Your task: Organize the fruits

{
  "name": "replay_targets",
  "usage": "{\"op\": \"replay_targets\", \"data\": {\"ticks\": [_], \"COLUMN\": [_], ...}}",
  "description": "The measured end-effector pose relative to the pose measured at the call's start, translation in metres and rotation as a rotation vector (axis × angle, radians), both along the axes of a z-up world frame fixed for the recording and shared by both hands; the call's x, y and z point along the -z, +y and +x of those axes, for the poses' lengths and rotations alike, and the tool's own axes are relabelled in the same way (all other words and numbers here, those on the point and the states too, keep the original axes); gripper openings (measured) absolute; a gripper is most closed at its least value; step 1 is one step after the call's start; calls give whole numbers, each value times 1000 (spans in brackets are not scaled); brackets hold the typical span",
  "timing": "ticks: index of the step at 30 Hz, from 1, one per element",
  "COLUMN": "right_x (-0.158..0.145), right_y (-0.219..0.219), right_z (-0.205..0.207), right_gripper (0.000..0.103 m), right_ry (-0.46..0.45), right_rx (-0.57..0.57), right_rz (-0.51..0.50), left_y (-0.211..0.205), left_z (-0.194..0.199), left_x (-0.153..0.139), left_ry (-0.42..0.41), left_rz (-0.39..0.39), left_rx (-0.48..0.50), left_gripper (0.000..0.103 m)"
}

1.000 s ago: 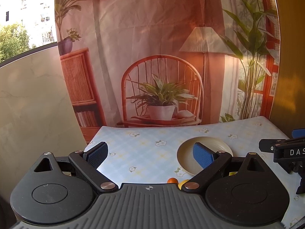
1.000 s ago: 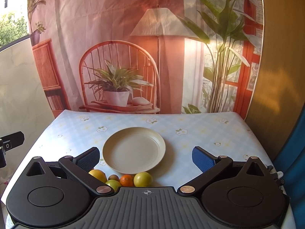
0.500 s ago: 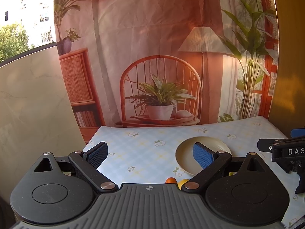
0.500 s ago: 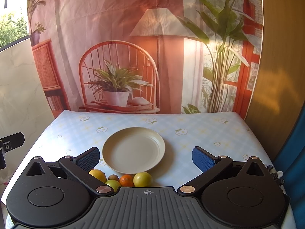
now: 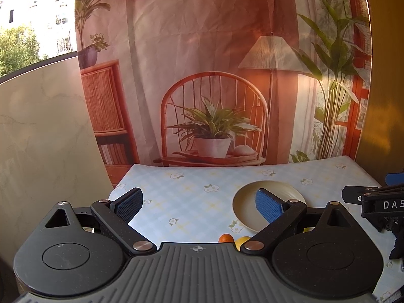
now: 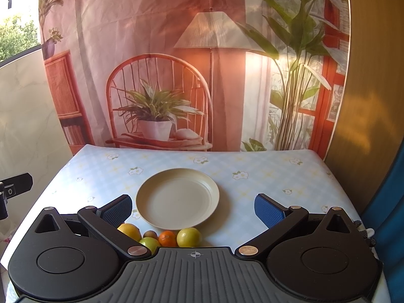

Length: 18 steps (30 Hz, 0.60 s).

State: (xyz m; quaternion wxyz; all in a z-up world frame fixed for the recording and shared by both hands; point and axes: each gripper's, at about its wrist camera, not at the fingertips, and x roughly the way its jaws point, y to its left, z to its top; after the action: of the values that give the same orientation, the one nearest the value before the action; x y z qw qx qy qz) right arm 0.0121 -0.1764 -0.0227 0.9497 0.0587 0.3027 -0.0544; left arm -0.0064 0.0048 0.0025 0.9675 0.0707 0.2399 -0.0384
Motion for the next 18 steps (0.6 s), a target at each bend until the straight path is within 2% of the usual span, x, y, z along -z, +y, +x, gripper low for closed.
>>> {"op": "replay_targets", "data": {"ticks": [4, 11, 14, 18], "right_x": [3, 16, 27, 44], "right_y": [0, -3, -9, -13], "right_z": [1, 6, 8, 9], "right_gripper": [103, 103, 103, 103], "right_ry": [5, 6, -22, -77], "right_rx": [-4, -6, 0, 9], "right_rz": [14, 39, 65, 44], "left_y": [2, 5, 10, 19], "left_z": [4, 12, 19, 29], "left_x": [2, 11, 15, 24], "left_ry": [7, -14, -13, 10], "left_rz": [-3, 53, 56, 27], "left_rx": [-19, -78, -65, -56], "left_gripper": [99, 100, 100, 99]}}
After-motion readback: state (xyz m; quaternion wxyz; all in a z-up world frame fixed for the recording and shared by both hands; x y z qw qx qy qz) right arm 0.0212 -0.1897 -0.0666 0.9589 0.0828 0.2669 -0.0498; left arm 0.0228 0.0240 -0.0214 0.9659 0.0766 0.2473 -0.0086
